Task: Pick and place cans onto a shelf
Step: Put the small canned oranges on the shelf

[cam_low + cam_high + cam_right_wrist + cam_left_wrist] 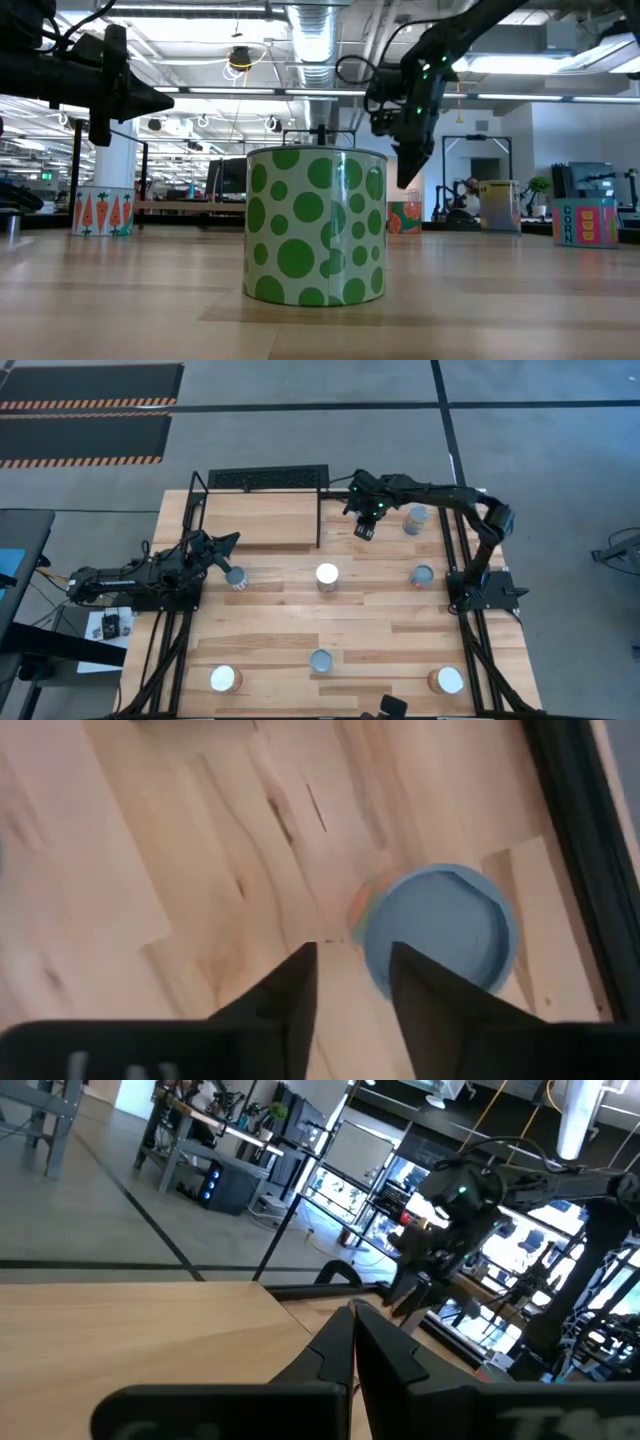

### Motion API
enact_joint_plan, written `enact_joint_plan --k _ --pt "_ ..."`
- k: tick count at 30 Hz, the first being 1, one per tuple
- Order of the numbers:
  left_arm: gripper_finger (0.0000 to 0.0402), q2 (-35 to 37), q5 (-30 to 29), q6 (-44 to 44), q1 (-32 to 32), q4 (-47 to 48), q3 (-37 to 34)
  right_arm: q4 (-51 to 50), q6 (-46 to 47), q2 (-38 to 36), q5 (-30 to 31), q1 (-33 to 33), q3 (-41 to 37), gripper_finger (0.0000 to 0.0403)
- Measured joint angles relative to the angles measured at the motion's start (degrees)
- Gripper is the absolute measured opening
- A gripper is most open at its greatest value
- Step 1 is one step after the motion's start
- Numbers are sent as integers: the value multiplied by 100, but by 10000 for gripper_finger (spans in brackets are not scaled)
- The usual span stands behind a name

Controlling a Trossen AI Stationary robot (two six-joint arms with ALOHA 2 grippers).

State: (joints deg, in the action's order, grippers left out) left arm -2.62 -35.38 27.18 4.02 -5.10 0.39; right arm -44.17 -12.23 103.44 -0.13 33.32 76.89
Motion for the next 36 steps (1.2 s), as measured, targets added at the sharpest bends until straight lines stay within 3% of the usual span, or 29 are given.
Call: enact_joint_plan --k 4,8,13,21,29,36 --pt "0 -1 2 0 -1 0 1 3 -164 310 14 26 87 187" --pt "0 1 10 0 1 0 1 21 -180 597 277 62 159 189" --pt "0 -1 -17 2 -1 0 1 24 -195 730 580 69 183 143" --pt "0 -1 -48 28 -1 0 1 -35 -240 600 456 74 155 14" --pt "0 -1 -149 0 -1 0 1 -843 -131 -183 419 -166 347 16" --pt "0 -1 -182 0 0 0 1 -1859 236 -702 414 -637 1436 9"
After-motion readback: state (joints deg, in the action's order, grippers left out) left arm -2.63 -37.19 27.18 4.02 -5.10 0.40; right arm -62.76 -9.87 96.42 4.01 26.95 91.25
